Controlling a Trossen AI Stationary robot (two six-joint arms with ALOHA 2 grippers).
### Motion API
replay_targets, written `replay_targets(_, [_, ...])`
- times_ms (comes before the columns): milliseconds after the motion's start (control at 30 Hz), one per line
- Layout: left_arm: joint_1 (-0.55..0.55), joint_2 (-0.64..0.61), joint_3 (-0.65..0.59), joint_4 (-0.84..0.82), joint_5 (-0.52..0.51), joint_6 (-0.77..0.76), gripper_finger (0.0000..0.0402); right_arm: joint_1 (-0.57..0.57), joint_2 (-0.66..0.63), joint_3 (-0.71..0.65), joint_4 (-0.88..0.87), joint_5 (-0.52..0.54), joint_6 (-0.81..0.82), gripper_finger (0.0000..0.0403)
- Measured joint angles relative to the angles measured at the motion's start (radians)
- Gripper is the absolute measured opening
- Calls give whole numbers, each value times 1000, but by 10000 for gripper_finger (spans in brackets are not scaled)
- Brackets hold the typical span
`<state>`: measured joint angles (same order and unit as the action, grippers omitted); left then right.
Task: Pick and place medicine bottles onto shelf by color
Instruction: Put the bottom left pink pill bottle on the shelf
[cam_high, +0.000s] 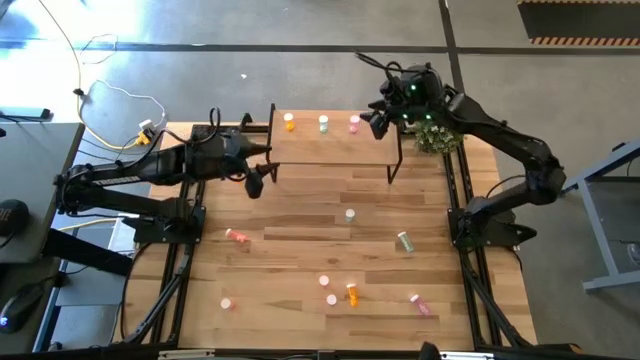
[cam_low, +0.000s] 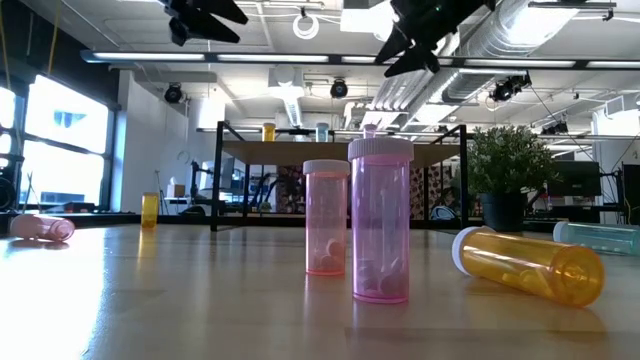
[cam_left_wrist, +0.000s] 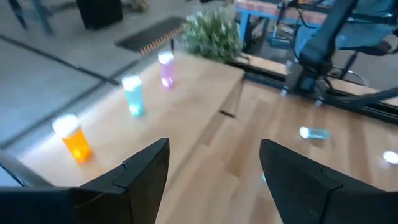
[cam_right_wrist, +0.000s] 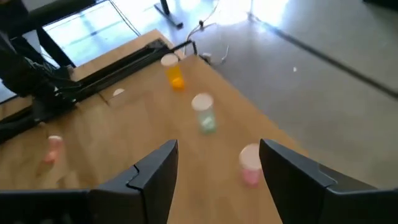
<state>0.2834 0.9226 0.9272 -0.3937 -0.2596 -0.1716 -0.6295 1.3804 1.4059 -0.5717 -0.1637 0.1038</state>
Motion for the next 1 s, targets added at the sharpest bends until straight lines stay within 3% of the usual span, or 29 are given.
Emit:
replay_targets(300, [-170,-8,0,-237,16,-205,239,127,-8,0,-97,113,120,217])
replay_targets(567, [-437,-8,0,-400,3,-336,239,183,-20,0,-100,134,200,217])
replay_targets(767, [-680,-8,-35,-419,-73,-506,239,231,-50,0,-99,130,288,217])
replay_targets(1000, [-902,-7,-57,-419,-70,-788,239,329,-86,0,-101,174,340,217])
